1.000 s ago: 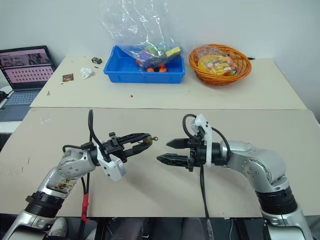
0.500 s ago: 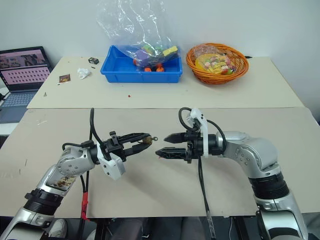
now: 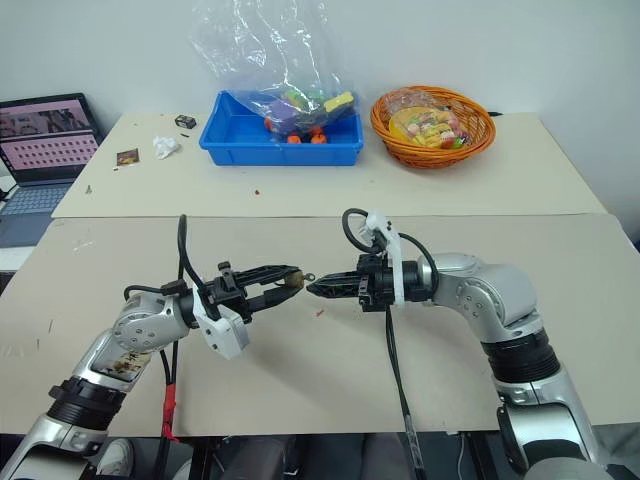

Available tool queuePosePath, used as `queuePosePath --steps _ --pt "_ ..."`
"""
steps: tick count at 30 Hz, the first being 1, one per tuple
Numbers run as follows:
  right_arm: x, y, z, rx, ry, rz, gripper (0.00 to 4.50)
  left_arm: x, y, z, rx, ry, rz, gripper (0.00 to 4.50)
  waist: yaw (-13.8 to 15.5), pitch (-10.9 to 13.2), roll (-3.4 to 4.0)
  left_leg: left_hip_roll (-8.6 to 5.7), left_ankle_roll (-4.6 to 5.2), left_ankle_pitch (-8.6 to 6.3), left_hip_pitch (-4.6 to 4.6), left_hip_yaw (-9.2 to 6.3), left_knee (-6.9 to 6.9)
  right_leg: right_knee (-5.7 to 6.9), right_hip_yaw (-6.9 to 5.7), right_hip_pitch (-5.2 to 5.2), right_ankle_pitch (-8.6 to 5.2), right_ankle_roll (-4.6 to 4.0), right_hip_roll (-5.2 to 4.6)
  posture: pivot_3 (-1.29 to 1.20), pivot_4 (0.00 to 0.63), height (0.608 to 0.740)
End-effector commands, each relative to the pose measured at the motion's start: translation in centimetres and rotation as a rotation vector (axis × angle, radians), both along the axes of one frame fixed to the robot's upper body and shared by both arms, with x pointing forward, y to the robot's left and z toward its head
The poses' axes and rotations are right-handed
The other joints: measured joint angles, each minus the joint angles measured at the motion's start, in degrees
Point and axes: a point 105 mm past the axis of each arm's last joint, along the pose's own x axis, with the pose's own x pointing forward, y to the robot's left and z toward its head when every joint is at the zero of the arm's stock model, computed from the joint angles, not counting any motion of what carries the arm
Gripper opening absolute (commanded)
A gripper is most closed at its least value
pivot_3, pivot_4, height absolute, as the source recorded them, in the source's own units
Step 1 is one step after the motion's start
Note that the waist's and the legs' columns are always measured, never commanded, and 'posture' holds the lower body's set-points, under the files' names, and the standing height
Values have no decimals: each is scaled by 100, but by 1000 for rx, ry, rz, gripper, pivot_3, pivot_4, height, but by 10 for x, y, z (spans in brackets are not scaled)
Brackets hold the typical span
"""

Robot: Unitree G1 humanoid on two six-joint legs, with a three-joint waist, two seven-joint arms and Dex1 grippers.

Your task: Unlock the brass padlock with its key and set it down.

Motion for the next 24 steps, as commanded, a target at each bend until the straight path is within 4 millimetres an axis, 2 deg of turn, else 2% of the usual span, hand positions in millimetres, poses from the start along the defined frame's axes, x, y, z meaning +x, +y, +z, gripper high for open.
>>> queuePosePath --steps 1,8,11,17,24 --pt "-1 4 16 19 -54 31 66 -5 -3 11 -19 -35 -31 841 -7 0 0 0 0 0 0 0 0 0 0 -1 0 0 1 0 150 740" --pt "5 4 19 15 -84 -3 66 -6 -3 11 -20 -29 -35 841 -14 -1 1 3 -2 -1 0 1 0 0 3 -1 1 -2 5 0 150 740" --pt "6 3 16 1 -100 -17 713 -6 -4 11 -20 -26 -36 841 -14 -1 1 3 -2 -1 0 1 0 0 3 -1 1 -2 5 0 150 740" --pt "9 5 19 13 -102 -28 2735 -6 -4 12 -19 -25 -37 841 -23 -1 1 4 -2 -1 0 2 0 1 4 -2 2 -2 6 0 150 740" --pt "-10 9 29 40 -107 74 2735 -6 -5 11 -16 -19 -39 841 -29 -1 1 4 -2 -1 0 2 0 0 4 -2 2 -2 6 0 150 740"
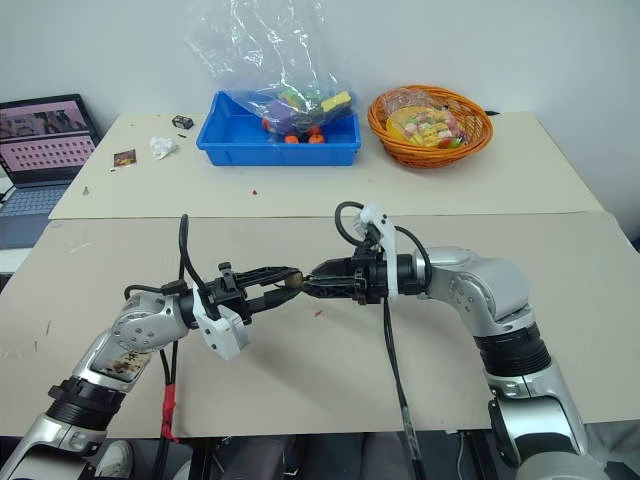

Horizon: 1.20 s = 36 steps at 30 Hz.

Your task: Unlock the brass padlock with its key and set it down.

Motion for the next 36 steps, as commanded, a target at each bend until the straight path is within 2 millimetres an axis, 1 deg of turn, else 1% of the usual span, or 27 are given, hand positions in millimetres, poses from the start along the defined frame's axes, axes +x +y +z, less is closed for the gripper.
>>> queuePosePath --steps 1,6,14,22,32,34,35,36 --pt "-13 3 22 44 -61 74 2735 -6 -4 13 -29 -38 -31 841 -3 0 0 0 0 0 0 0 0 0 0 0 0 0 0 0 150 740" --pt "-7 2 31 88 -36 51 2735 -6 -4 14 -30 -36 -30 841 -6 0 0 0 0 0 0 0 0 1 0 0 1 -1 0 0 150 740" --pt "1 -3 31 99 -14 14 2735 -7 -4 14 -29 -37 -30 841 -8 0 1 1 0 0 0 0 0 0 1 0 2 -2 1 0 150 740" --pt "0 -7 24 84 5 7 2735 -7 -3 17 -39 -52 -26 841 -13 0 1 1 0 0 0 1 0 1 2 -1 2 -2 1 0 150 740" --pt "-3 -9 22 83 16 12 2735 -6 -3 18 -44 -58 -21 841 -21 0 1 1 0 0 0 1 0 1 2 -1 2 -2 1 0 150 740" --pt "-3 -9 22 81 16 10 2237 -6 -3 18 -45 -58 -21 841 -23 0 1 1 0 0 0 1 0 1 2 -1 2 -2 1 0 150 740" --pt "-3 -9 22 83 17 11 2114 -6 -3 18 -45 -59 -20 841 -24 0 1 1 0 0 0 1 0 1 2 -1 2 -2 1 0 150 740" --pt "-3 -9 22 84 18 11 1754 -6 -3 18 -44 -59 -20 841 -25 0 1 1 0 0 0 1 0 1 2 -1 2 -2 1 0 150 740"
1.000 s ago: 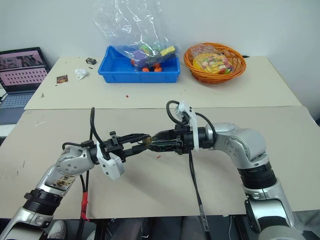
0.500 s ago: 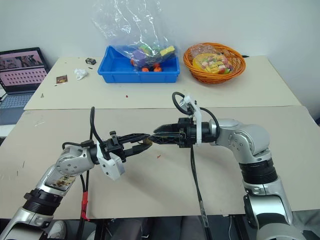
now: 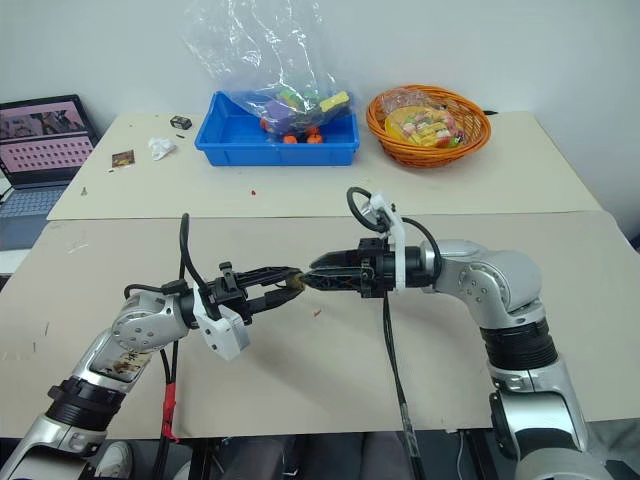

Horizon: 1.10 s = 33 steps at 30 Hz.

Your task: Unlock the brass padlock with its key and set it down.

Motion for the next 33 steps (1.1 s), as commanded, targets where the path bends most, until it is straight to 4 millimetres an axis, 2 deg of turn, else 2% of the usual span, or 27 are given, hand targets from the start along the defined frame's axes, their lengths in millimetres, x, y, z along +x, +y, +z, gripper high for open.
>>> queuePosePath --steps 1,2,5,21,25,27,33 --pt "-5 -3 10 27 -29 15 1367 -5 -1 15 -44 -56 -16 841 -1 0 0 0 0 0 0 0 0 0 0 0 0 0 0 0 150 740" --pt "-5 -3 11 28 -29 15 947 -5 -1 15 -44 -56 -16 841 -1 0 0 0 0 0 0 0 0 0 0 0 0 0 0 0 150 740" --pt "-5 -3 11 27 -30 16 56 -5 -1 15 -45 -55 -15 841 -2 0 0 0 0 0 0 0 0 0 0 0 0 0 0 0 150 740" --pt "-10 -3 8 21 -34 25 19 -5 -1 14 -45 -49 -13 841 -5 0 0 1 0 0 0 0 0 1 0 1 0 0 0 0 150 740" --pt "-7 -3 8 17 -38 6 943 -6 -1 13 -45 -48 -14 841 -5 0 0 0 0 0 0 0 0 0 0 0 0 0 0 0 150 740" --pt "-6 -3 8 19 -38 3 1722 -6 -1 13 -45 -48 -14 841 -5 0 0 0 0 0 0 1 0 0 0 0 0 0 0 0 150 740" --pt "-7 -3 9 27 -36 10 1722 -5 0 13 -45 -47 -13 841 -6 0 0 0 0 0 0 1 0 0 0 0 0 0 0 0 150 740"
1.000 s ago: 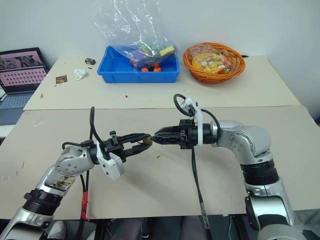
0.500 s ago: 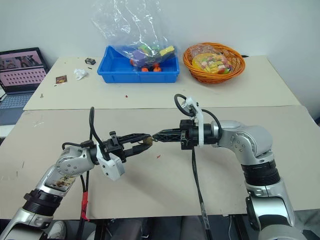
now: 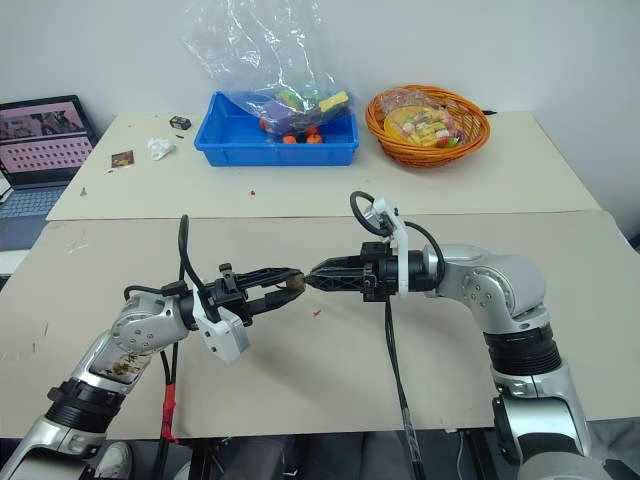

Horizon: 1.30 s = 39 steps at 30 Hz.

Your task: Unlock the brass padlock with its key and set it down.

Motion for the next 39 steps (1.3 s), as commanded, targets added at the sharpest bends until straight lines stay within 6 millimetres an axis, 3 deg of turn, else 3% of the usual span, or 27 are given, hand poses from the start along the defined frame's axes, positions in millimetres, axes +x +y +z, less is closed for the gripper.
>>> queuePosePath --steps 1,28,29,33,39 --pt "-3 0 11 24 -43 11 1722 -3 0 13 -42 -42 -9 841 0 0 0 0 0 0 0 0 0 0 0 0 0 0 0 0 150 740" --pt "-5 -3 7 36 -12 15 1722 -3 -3 17 -50 -48 -12 841 -18 0 0 0 0 0 0 0 0 0 0 0 0 0 0 0 150 740" --pt "-5 -3 8 36 -12 15 1213 -3 -3 17 -51 -48 -12 841 -18 0 0 0 0 0 0 0 0 0 0 0 0 0 0 0 150 740" --pt "-5 -3 8 37 -13 13 27 -3 -3 18 -51 -50 -13 841 -18 0 0 0 0 0 0 0 0 0 0 0 0 0 0 0 150 740" --pt "-6 -3 8 37 -11 15 27 -2 -3 18 -50 -49 -12 841 -24 0 0 0 0 0 0 0 0 1 0 0 0 0 0 0 150 740"
